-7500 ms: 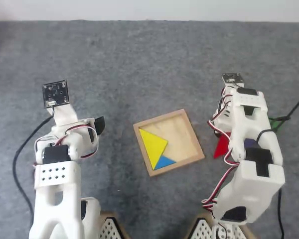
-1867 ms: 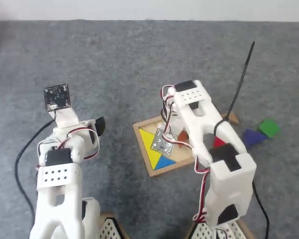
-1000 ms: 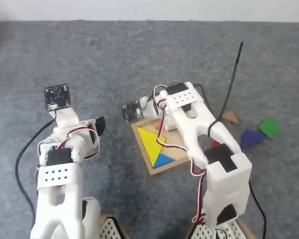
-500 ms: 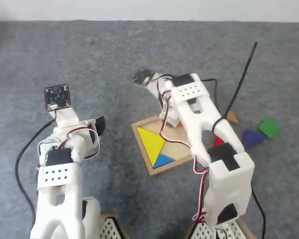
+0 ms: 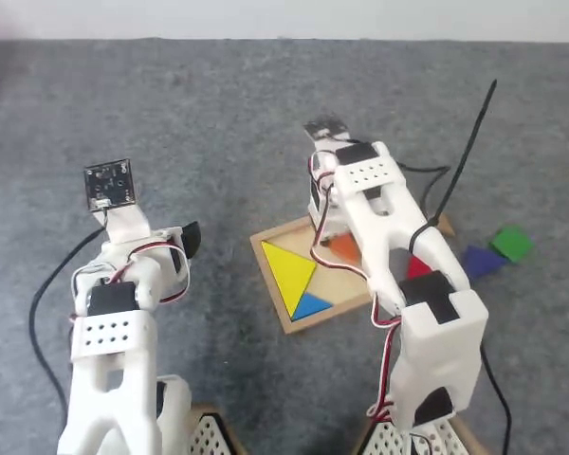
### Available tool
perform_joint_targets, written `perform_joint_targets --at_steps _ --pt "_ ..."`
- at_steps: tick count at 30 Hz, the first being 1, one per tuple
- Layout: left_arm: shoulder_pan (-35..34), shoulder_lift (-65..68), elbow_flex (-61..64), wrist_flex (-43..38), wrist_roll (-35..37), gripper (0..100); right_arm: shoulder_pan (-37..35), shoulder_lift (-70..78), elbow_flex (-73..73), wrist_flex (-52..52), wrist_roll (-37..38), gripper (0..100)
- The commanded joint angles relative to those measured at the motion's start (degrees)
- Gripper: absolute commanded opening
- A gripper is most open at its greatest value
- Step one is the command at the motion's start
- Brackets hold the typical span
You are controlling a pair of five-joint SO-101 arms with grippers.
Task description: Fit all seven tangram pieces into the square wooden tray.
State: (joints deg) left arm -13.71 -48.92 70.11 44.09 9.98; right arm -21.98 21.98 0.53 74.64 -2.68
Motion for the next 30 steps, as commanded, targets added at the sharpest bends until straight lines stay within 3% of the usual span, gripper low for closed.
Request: perform_joint_targets --at_steps 1,5,18,25,30 --pt "0.2 -0.8 -0.4 -1.0 -0.4 27 0.7 -0.4 0.5 0.7 -5.9 0.7" --pt "0.2 -0.8 -0.4 -1.0 -0.4 27 0.8 -0.4 0.4 2.9 -9.2 0.7" --pt "0.1 -0.8 -0.5 -1.0 -0.4 27 3.1 4.8 -1.5 -3.5 -9.1 1.1" --pt "0.1 -0.8 -0.5 -1.0 -0.4 27 2.1 5.9 -4.2 0.0 -9.1 16.2" --pt "0.1 -0.8 -0.5 -1.0 -0.4 27 1.2 5.9 -4.2 0.0 -9.1 17.3"
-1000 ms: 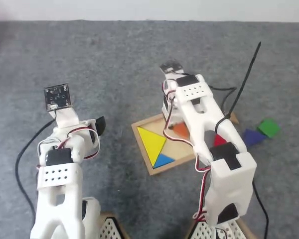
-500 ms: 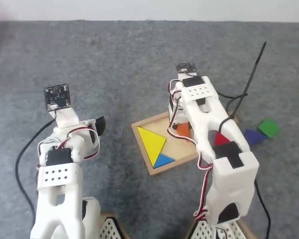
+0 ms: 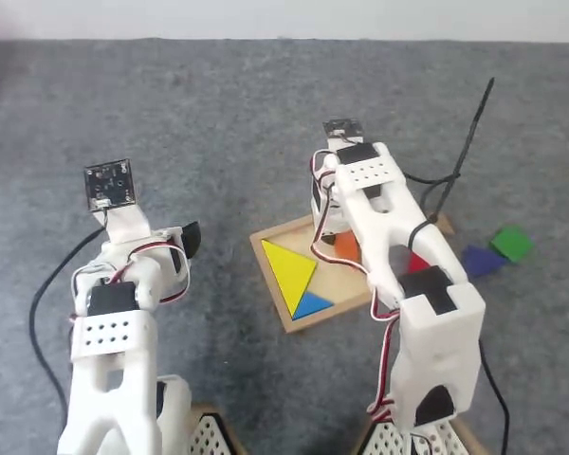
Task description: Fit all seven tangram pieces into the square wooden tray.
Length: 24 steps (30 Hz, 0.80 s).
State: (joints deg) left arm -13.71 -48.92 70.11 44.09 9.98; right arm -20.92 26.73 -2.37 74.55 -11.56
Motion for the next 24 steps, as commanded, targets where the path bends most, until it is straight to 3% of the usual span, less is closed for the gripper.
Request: perform_joint_targets --at_steps 1,15,24 --pt "0.1 -0.8 -0.5 -1.0 -0.4 27 0.1 1.2 -1.3 0.0 -0.3 17.3" --pt "0.1 -0.8 -0.5 -1.0 -0.4 27 3.7 -5.7 -1.4 0.1 4.7 17.3" --pt "0.1 -0.8 -0.6 -1.0 -0.4 27 3.9 -2.2 1.8 -2.4 5.3 17.3"
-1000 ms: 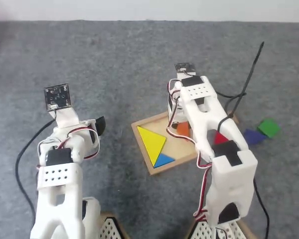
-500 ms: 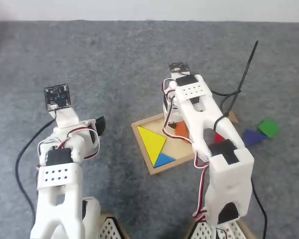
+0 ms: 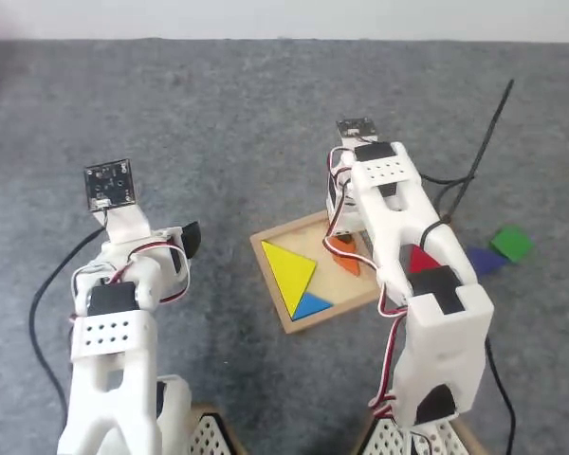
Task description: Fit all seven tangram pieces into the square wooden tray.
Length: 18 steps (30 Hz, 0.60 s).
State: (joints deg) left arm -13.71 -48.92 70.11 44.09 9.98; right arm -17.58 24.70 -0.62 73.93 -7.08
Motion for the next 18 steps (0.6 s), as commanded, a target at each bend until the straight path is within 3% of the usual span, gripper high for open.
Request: perform_joint_targets --at_steps 1,9,18 --pt "0.1 -0.8 -0.6 -1.0 -0.4 27 0.7 0.1 -0.1 -2.5 0.8 17.3" --pt "0.1 -0.8 -0.6 -1.0 -0.4 27 4.1 0.4 0.1 -2.9 -4.1 17.3" --pt "0.1 -0.8 -0.6 -1.0 -0.4 27 4.5 0.1 1.2 -3.9 -4.8 17.2"
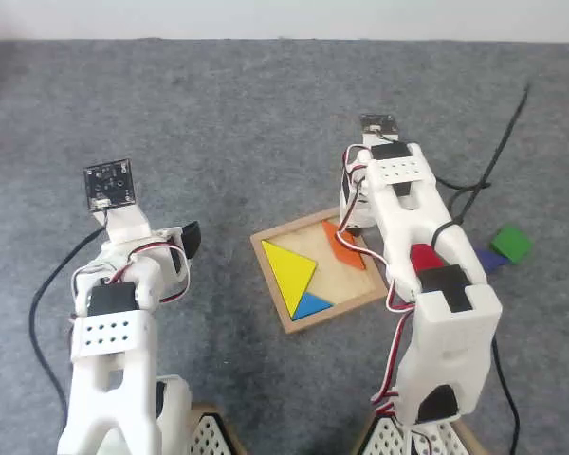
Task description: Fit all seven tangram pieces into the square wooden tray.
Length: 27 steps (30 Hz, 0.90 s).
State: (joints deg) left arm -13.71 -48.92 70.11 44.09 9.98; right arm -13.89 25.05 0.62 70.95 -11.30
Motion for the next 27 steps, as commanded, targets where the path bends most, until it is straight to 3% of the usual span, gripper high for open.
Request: perform_joint_targets --at_steps 1,11,27 --pt "0.1 -0.8 -0.6 -1.0 -0.4 27 0.7 -0.3 0.0 -0.9 -0.6 17.2" --pt "0.1 -0.8 -0.6 -1.0 -0.4 27 -3.8 -9.0 6.4 -1.3 -0.5 17.2" --pt "0.1 -0.8 -0.6 -1.0 -0.4 27 -5.8 -18.6 10.8 -11.2 -0.3 17.2"
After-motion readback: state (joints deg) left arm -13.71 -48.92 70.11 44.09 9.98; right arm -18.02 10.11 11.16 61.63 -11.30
